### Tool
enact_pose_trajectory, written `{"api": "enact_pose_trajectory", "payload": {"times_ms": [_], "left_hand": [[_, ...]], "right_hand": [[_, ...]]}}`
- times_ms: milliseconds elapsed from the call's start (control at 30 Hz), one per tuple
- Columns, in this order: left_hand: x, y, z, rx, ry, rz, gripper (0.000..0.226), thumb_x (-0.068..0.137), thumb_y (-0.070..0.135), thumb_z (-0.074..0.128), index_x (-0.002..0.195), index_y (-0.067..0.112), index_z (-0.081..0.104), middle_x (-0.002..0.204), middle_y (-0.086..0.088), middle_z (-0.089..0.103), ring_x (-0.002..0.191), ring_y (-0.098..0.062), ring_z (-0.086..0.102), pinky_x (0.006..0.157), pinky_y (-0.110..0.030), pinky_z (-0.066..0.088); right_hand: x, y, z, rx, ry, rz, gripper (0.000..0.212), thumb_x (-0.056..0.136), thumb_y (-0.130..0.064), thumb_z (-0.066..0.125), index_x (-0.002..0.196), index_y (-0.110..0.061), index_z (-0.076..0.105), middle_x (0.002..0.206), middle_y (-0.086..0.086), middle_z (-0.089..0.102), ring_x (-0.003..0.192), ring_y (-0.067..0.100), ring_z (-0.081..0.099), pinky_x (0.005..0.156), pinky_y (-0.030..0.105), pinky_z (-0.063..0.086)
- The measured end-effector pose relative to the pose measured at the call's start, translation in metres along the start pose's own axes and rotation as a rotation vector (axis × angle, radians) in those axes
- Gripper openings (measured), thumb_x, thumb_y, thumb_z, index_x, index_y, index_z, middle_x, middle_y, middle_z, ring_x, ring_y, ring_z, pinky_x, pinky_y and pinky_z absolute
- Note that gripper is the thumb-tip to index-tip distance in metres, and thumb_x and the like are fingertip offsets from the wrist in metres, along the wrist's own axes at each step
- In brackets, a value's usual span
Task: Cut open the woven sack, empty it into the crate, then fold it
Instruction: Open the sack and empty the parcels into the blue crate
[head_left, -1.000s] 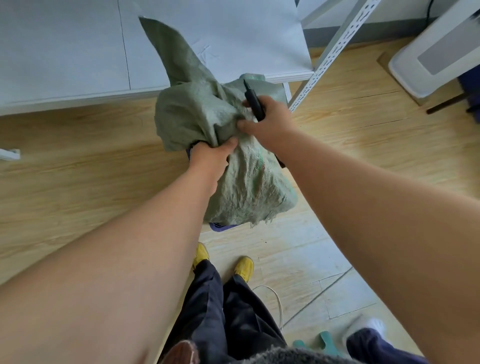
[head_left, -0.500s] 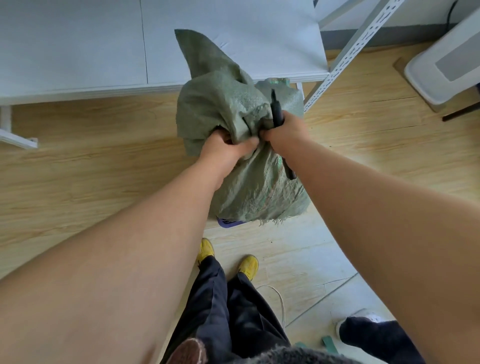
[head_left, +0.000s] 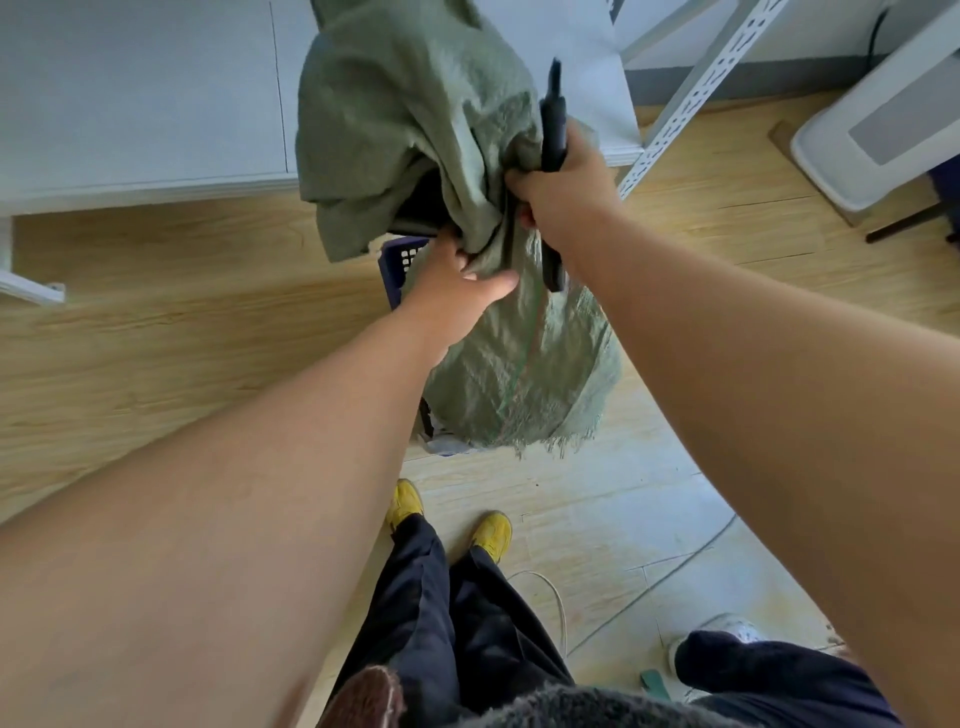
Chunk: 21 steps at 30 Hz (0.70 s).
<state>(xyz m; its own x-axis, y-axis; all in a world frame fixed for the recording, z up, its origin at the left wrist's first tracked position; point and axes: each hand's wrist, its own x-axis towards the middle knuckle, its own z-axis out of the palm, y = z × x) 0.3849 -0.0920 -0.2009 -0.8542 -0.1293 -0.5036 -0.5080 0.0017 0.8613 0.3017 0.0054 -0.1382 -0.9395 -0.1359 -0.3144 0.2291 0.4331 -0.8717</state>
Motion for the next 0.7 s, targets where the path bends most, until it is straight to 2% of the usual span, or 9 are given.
{"api": "enact_pose_trajectory", "payload": {"times_ms": [67,167,267,333,400,467,533,633,700], "left_hand": [[-0.001,-0.002,0.000,0.030,0.008,-0.010,0.075,0.082,0.029,0.074,0.144,0.024,0.032,0.146,0.005,0.045,0.128,-0.009,0.047,0.106,-0.031,0.038],[-0.004,0.002,0.002,-0.025,0.102,0.053,0.074,0.074,0.028,0.079,0.136,0.021,0.039,0.132,0.004,0.058,0.120,-0.011,0.057,0.105,-0.037,0.045],[-0.005,0.010,0.006,-0.081,0.157,0.100,0.071,0.079,0.017,0.077,0.139,0.015,0.038,0.132,0.003,0.057,0.121,-0.013,0.055,0.102,-0.027,0.044],[-0.003,0.014,0.007,-0.132,0.162,0.097,0.077,0.074,0.026,0.080,0.139,0.017,0.039,0.139,0.004,0.053,0.130,-0.011,0.047,0.104,-0.021,0.038],[-0.001,0.019,0.005,-0.297,0.154,0.055,0.082,0.061,0.039,0.080,0.133,0.021,0.045,0.140,0.004,0.053,0.133,-0.013,0.044,0.108,-0.026,0.039],[0.002,0.020,0.009,-0.316,0.160,0.008,0.068,0.073,0.037,0.079,0.132,0.016,0.052,0.136,0.005,0.057,0.131,-0.015,0.047,0.098,-0.019,0.046],[0.003,0.019,0.012,-0.126,0.325,0.017,0.055,0.079,0.039,0.077,0.126,0.016,0.059,0.122,0.010,0.063,0.122,-0.014,0.055,0.092,-0.022,0.046],[0.005,0.023,0.008,-0.209,0.429,-0.058,0.056,0.082,0.035,0.074,0.129,0.011,0.057,0.117,0.004,0.062,0.109,-0.016,0.056,0.088,-0.024,0.042],[0.003,0.033,0.003,-0.268,0.442,-0.195,0.062,0.080,0.041,0.072,0.132,0.013,0.053,0.115,0.002,0.059,0.105,-0.020,0.056,0.086,-0.030,0.045]], "right_hand": [[-0.004,-0.003,0.002,-0.008,-0.024,0.005,0.031,0.083,0.001,0.058,0.079,-0.029,0.051,0.073,-0.002,0.058,0.069,0.020,0.057,0.077,0.043,0.056],[-0.007,-0.013,0.005,0.118,-0.003,0.003,0.026,0.082,0.004,0.058,0.077,-0.021,0.053,0.065,0.000,0.056,0.056,0.017,0.054,0.060,0.035,0.053],[-0.011,-0.018,0.008,0.115,-0.071,0.102,0.023,0.082,0.002,0.064,0.073,-0.015,0.052,0.054,0.000,0.051,0.045,0.014,0.047,0.051,0.029,0.044],[-0.014,-0.022,0.004,0.088,-0.144,0.193,0.020,0.084,0.000,0.065,0.074,-0.010,0.050,0.048,0.002,0.046,0.039,0.014,0.042,0.046,0.026,0.041],[-0.014,-0.028,-0.003,0.107,-0.193,0.285,0.020,0.086,-0.001,0.064,0.078,-0.008,0.047,0.052,0.005,0.044,0.038,0.013,0.039,0.043,0.022,0.039],[-0.013,-0.031,-0.009,0.187,-0.216,0.343,0.020,0.085,-0.001,0.066,0.080,-0.008,0.047,0.059,0.005,0.046,0.037,0.010,0.039,0.042,0.019,0.039],[-0.013,-0.026,-0.012,0.198,-0.189,0.269,0.022,0.081,-0.007,0.073,0.087,-0.009,0.052,0.065,0.006,0.053,0.040,0.010,0.044,0.042,0.020,0.041],[-0.012,-0.006,-0.016,0.035,-0.114,0.080,0.048,0.067,-0.032,0.087,0.099,-0.020,0.054,0.082,0.002,0.064,0.055,0.013,0.055,0.053,0.026,0.048],[-0.016,0.004,-0.017,-0.018,-0.136,0.084,0.050,0.063,-0.035,0.090,0.093,-0.021,0.053,0.076,0.001,0.062,0.057,0.013,0.056,0.055,0.028,0.050]]}}
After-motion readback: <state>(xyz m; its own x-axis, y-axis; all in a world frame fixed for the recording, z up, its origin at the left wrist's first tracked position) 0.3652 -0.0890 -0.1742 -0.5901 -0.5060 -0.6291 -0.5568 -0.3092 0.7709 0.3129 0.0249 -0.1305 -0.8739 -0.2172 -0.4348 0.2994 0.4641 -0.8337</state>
